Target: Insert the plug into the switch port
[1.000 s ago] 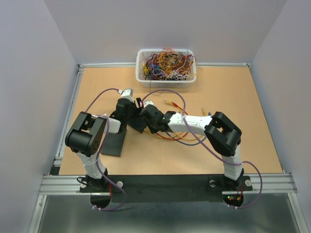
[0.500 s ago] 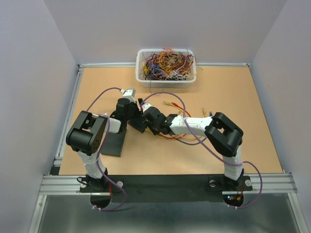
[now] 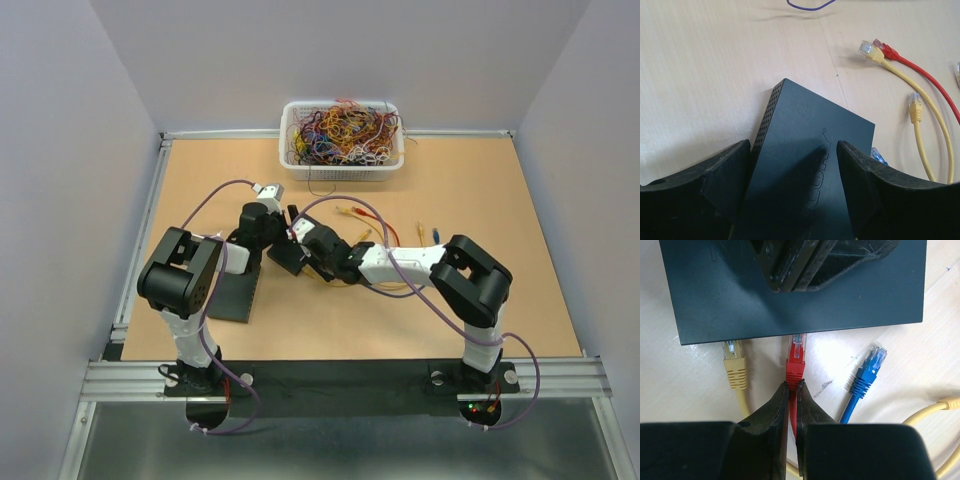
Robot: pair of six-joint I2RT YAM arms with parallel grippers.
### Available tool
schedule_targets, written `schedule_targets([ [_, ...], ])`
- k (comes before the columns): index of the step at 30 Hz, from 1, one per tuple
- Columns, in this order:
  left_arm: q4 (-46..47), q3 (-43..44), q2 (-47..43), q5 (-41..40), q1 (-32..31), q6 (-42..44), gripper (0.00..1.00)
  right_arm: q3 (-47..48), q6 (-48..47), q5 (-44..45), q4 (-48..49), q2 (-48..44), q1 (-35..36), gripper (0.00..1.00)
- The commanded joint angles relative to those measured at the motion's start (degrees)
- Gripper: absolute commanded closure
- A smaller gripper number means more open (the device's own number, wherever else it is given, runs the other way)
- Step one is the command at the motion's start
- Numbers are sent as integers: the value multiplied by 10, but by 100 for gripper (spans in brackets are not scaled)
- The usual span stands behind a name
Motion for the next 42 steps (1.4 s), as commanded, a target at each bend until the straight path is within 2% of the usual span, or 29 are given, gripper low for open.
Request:
schedule_targets([
  [1, -6, -7, 3, 51, -11, 0, 21, -9, -32, 8, 51, -18, -1, 100],
  [14, -5, -7, 4, 56, -12, -1, 23, 14, -37, 5, 62, -22, -11, 100],
  [27, -6, -6, 11, 52, -11, -4, 24, 37, 29, -110, 62, -60, -11, 100],
  [42, -9, -8, 11, 54, -11, -8, 25, 40, 72, -66, 62, -4, -11, 100],
])
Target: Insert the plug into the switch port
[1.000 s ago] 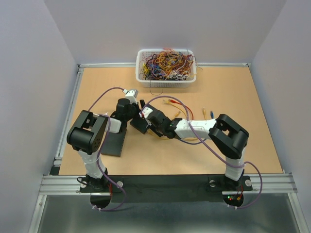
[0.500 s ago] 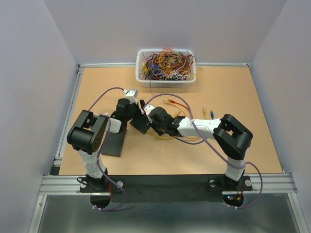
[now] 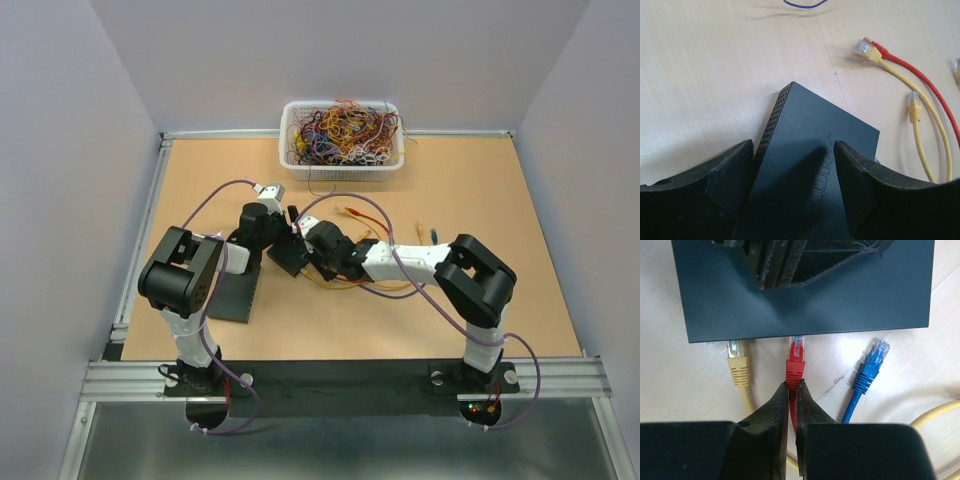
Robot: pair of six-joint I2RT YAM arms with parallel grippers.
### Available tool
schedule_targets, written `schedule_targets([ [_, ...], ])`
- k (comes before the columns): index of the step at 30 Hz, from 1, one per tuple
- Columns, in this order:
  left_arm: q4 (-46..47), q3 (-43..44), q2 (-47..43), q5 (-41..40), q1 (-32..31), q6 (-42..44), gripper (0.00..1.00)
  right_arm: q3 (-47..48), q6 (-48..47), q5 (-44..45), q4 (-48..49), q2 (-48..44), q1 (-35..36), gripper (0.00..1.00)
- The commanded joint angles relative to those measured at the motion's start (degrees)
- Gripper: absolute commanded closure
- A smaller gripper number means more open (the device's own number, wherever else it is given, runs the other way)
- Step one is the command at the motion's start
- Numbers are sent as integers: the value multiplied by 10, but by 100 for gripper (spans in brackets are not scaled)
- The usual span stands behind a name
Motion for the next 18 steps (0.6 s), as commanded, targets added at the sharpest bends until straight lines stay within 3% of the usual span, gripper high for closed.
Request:
schedule_targets([
  [1, -14, -9, 6, 47, -11, -16, 25, 47, 12, 16, 69, 16, 1, 100],
  [18, -4, -24, 8, 58, -11, -30, 25, 94, -7, -2, 69, 32, -35, 100],
])
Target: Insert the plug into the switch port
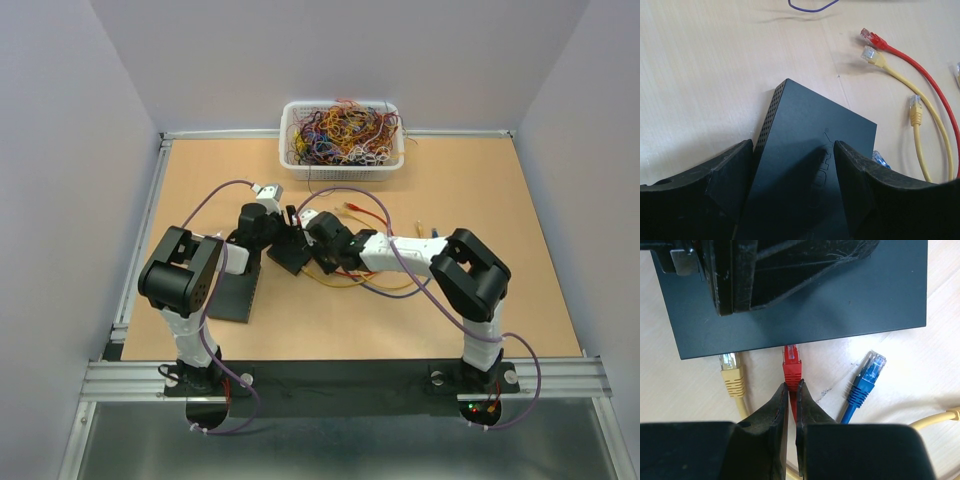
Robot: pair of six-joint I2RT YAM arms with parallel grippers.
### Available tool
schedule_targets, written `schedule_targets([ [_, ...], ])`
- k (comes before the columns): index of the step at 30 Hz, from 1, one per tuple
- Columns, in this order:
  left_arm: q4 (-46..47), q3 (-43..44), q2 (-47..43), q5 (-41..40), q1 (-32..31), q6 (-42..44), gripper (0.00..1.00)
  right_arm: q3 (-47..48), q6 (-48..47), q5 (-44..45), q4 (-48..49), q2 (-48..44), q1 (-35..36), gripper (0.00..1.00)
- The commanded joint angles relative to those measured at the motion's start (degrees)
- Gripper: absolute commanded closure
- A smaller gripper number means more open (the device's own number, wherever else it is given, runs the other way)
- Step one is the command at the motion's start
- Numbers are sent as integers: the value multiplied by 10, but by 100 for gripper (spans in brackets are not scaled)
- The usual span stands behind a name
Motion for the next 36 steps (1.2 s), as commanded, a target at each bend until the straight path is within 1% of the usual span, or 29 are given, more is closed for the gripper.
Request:
schedule_targets([
  [1, -12, -21, 7, 62, -15, -31, 25, 54, -5, 0, 100, 6, -4, 100],
  [10, 2, -23, 18, 71, -16, -38, 25, 57, -6, 4, 100, 13, -5, 100],
  [17, 9, -25, 24, 78, -15, -40, 26, 84, -5, 4, 100, 34, -5, 100],
  [23, 18, -32, 22, 75, -15, -44, 26, 138, -5, 17, 100, 63, -11, 100],
  [30, 17, -33, 24, 73, -15, -46, 26, 216, 8, 1, 100, 104, -28, 100],
  [36, 14, -28, 31, 73, -15, -46, 26, 291, 25, -42, 100, 138, -29, 100],
])
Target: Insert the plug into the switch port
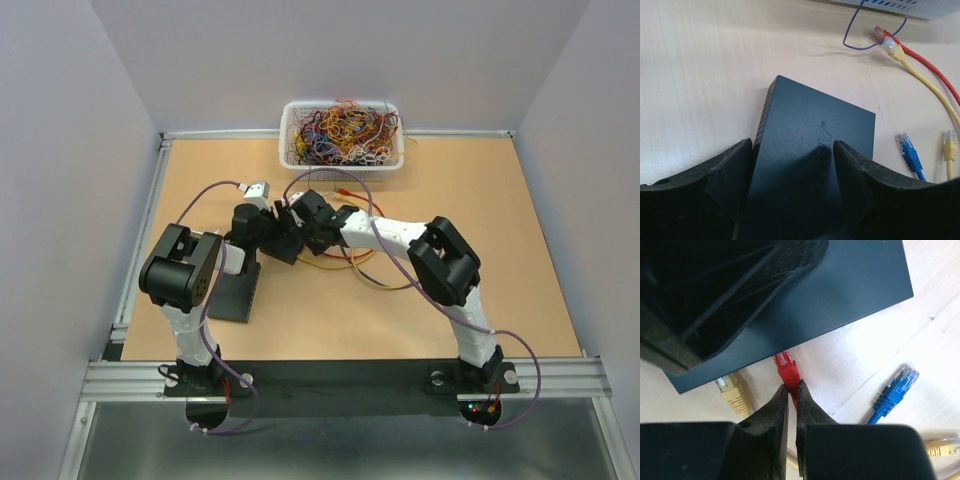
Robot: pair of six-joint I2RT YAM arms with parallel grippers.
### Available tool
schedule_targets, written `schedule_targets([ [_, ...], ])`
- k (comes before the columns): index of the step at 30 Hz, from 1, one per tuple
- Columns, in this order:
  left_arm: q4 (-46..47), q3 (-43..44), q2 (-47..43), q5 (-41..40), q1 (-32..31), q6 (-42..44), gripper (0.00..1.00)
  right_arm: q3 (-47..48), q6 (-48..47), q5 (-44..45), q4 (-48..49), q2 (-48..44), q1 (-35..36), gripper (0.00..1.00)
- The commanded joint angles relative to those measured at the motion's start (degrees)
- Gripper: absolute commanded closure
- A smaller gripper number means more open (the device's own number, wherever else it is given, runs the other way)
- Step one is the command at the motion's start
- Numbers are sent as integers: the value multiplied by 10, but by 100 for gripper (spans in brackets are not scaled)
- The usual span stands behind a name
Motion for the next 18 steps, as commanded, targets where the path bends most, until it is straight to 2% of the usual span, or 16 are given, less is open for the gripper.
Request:
schedule_targets([
  [1, -46, -16, 13, 134, -40, -46, 26, 99, 31, -40, 224, 25, -3, 100],
  [14, -46, -11, 23, 138, -40, -46, 26, 224, 83, -124, 224, 102, 6, 100],
  [18, -47, -9, 26, 140, -40, -46, 26, 229, 91, -136, 224, 110, 9, 100],
])
